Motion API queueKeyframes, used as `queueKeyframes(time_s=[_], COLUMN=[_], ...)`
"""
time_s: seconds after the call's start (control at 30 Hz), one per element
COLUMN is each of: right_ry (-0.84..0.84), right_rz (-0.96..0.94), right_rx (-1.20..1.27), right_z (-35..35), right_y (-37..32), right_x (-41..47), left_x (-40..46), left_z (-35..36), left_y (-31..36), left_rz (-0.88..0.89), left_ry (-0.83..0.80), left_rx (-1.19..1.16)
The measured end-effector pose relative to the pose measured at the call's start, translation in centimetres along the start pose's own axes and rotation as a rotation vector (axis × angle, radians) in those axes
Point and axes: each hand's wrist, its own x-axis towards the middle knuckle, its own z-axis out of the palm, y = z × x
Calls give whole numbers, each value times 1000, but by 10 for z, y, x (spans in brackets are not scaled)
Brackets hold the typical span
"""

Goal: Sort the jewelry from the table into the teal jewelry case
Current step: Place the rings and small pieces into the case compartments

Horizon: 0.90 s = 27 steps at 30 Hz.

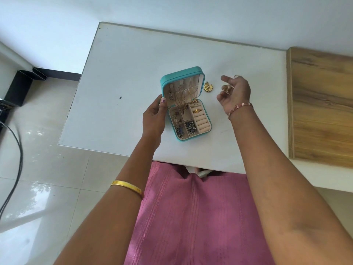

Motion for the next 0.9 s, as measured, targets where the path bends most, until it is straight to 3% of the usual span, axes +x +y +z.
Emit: queueKeyframes(time_s=[0.07, 0.2, 0.27, 0.4, 0.6, 0.67, 0.8, 0.9], right_ry=[-39, -95, -85, -22, -46, -95, -242, -305], right_rz=[-27, -473, -586, -665, -631, -476, -78, 36], right_rx=[-122, -878, -1148, -1305, -1148, -884, -131, 14], right_z=[1, 12, 14, 11, 13, 13, 3, -7], right_y=[-2, 6, 13, 22, 19, 15, 0, -7], right_x=[-2, 5, 11, 16, 9, 3, -19, -38], left_x=[0, 0, 0, 1, 2, 1, 2, -1], left_z=[0, 0, 0, -2, -2, -2, -3, -2], left_y=[-1, 0, 1, 0, 0, -1, -2, 2], left_rz=[3, -7, -4, 6, 4, 11, 10, 13], left_ry=[-1, 8, 1, -11, -8, -16, -15, -20], left_rx=[-3, -10, 1, 6, 7, 7, 9, 17])
